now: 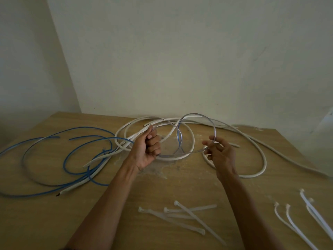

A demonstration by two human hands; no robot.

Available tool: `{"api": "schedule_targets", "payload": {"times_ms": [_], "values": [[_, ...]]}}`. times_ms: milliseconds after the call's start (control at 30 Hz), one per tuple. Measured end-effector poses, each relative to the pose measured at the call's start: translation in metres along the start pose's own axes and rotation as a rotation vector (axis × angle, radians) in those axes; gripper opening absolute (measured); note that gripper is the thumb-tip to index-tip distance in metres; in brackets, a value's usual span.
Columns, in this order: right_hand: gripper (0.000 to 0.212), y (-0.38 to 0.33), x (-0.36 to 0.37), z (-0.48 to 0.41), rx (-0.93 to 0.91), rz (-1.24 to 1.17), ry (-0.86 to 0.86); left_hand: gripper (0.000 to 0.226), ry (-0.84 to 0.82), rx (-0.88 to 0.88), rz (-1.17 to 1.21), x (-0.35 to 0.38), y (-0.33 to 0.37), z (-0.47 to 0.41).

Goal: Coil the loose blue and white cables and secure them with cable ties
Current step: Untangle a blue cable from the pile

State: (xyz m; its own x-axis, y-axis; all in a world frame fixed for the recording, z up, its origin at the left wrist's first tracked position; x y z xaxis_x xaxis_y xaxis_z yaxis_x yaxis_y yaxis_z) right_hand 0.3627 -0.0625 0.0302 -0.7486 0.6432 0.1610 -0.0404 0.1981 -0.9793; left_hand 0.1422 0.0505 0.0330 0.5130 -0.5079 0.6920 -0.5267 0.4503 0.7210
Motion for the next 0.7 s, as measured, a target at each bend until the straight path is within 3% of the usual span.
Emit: {"api": "schedule_targets", "payload": {"times_ms": [133,233,333,433,567,633,700], "values": [[0.007,-0.001,-0.005,0.001,-0.1,0.17,0.112,0.045,0.027,0.098,0.092,-0.002,0.008,0.004],[0.012,0.002,-0.006,-0.002,-0.163,0.351,0.089,0.035,0.064,0.172,0.052,-0.005,0.015,0.006],[0.014,0.003,-0.006,-0.003,-0.128,0.299,0.066,0.037,0.029,0.155,0.029,-0.008,0.014,0.006],[0.019,0.004,-0.008,-0.005,0.028,0.02,0.053,0.045,0.016,0.088,0.046,-0.015,0.009,0.004],[0.036,0.0,0.001,-0.003,0.355,-0.658,-0.164,0.047,0.02,0.048,-0.089,-0.023,0.004,0.0],[0.046,-0.007,0.004,-0.001,0.397,-0.777,-0.218,0.047,0.026,0.059,-0.17,-0.021,0.002,-0.001],[0.044,-0.012,0.008,0.002,0.358,-0.707,-0.229,0.044,0.025,0.081,-0.244,-0.017,0.001,-0.002]]}}
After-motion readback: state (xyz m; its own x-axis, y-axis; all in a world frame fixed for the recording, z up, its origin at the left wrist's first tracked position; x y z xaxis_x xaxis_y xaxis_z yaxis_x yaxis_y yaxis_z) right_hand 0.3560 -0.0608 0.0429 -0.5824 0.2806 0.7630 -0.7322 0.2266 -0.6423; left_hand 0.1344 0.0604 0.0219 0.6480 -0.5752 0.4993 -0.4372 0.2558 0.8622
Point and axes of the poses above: each hand's wrist, its own z-axis away from the middle knuckle, its own x-axis out of the palm, y = z × x, the point moved 4 cm from there along -z, towards the middle knuckle, and after that the axes turned 4 degrees about -z, right-handed, at the moved point
